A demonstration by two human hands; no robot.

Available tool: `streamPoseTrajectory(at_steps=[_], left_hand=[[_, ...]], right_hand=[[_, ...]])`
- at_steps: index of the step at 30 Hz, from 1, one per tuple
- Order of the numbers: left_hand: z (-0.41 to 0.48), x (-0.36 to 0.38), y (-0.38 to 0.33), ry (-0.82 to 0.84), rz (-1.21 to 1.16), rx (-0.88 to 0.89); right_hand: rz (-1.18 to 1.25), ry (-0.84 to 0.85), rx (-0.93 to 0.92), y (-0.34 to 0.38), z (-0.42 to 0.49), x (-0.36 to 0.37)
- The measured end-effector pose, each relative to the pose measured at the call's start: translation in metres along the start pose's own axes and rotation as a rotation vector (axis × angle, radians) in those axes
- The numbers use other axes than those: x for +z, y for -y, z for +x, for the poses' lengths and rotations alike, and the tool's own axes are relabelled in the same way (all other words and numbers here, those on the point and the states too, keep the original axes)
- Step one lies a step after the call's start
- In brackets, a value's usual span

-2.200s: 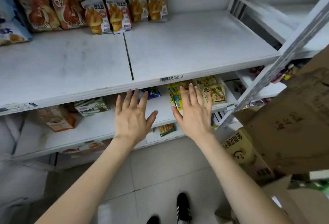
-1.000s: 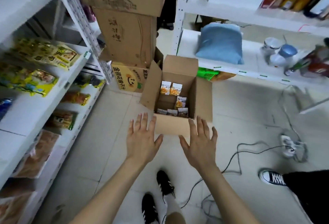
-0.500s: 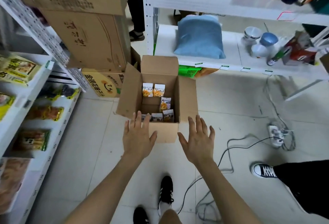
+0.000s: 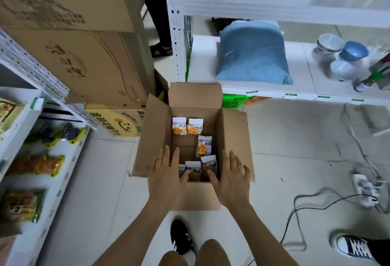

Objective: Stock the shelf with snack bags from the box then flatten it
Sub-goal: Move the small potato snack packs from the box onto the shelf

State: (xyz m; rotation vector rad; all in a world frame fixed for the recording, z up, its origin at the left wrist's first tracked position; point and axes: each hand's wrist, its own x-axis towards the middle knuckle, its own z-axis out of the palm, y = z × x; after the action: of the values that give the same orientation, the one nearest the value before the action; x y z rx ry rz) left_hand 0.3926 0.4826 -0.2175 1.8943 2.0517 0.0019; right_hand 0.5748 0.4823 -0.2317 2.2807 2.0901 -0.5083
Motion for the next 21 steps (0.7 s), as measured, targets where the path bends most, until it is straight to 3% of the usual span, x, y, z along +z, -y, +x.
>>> streamPoseTrajectory(at_steps=[21], left_hand=[[0.313, 0.318, 0.08, 0.015, -0.018, -0.083]], right_hand=[[-0.066, 0.122, -0.014, -0.04, 0.314, 0.305]])
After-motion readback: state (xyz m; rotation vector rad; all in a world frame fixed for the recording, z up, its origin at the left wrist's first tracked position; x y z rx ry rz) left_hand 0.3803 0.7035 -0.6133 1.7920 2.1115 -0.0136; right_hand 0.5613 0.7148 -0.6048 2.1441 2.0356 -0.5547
